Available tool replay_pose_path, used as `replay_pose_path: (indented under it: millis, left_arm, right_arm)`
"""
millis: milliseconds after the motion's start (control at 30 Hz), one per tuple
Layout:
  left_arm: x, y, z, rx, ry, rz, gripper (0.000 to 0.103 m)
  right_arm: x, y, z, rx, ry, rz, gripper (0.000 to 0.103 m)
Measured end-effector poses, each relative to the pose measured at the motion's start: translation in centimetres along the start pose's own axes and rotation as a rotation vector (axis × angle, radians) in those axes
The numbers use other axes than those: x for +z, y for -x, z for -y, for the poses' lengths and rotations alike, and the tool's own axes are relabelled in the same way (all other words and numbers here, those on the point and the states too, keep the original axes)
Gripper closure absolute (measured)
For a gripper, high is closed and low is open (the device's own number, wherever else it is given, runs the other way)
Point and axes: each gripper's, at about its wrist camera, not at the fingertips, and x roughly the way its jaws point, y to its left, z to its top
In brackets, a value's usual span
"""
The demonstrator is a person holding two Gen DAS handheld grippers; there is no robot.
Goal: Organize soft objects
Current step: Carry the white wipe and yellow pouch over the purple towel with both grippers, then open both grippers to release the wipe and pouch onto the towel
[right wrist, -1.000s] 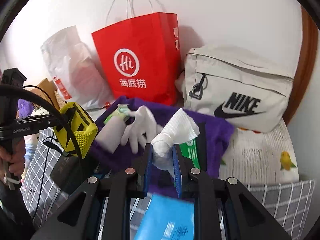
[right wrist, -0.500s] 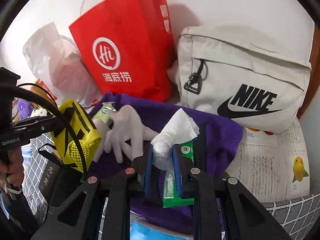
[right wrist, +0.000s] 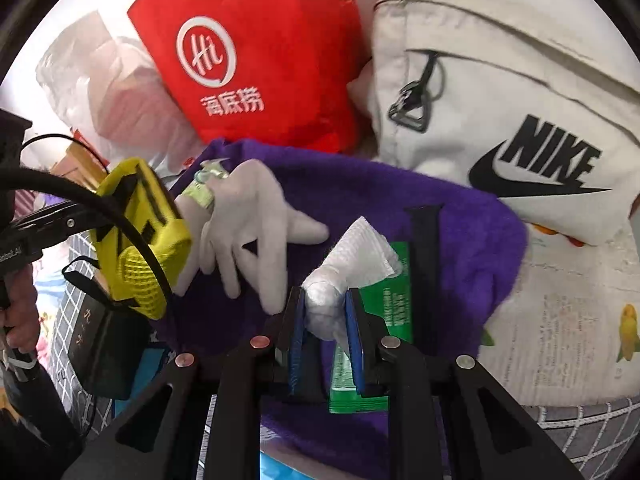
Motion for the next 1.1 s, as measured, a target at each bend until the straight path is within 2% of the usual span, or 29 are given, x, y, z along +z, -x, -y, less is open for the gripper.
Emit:
replay_pose_path:
  millis: [367, 467, 533, 567, 667, 900, 1067, 1100]
  left_arm:
    - [-0.3, -1.3, 1.0, 0.033, -0.023, -0.02, 0.076]
    - [-0.4, -1.8, 1.2, 0.033, -0.027, -0.028, 0.076]
    - [-0.4, -2.1, 1.3, 0.049, -0.038, -0.031, 0.076]
    - [-0.5, -2.3, 1.3, 0.062, -0.042, -0.033, 0.076]
    - [-0.7, -3.0, 1.7, 0.096, -0.066, -0.046, 0.076]
    - [-1.3, -4.4, 2.9, 0.117, -0.112, -0.076, 0.075]
    - [-1.4, -5.0, 3.2, 0.149, -0.113, -0.084, 0.073]
    - [-1.4, -5.1, 3.3, 0.154, -0.115, -0.086, 0.069]
  right_arm:
    - [-0.3, -2.8, -0.3, -0.015, 0.02, -0.082, 0.079]
    - [-0.1, -2.2, -0.4, -0.025, 0.034, -0.073, 0.075]
    - [0.0, -1.2, 0.0, -0.025, 0.032, -0.047, 0.065]
    - [0.0, -0.8, 0.1, -0.027, 0.03, -0.035, 0.063]
    - [0.2, 0.3, 0.8, -0.04, 0.016, -0.007, 0.063]
    - [0.7, 2.2, 1.6, -0.052, -0.003, 0.047, 0.063]
    - [0.4, 3.0, 1.6, -0.053, -0.007, 0.054, 0.063]
    - [0.5, 3.1, 1.5, -0.053, -0.006, 0.053, 0.063]
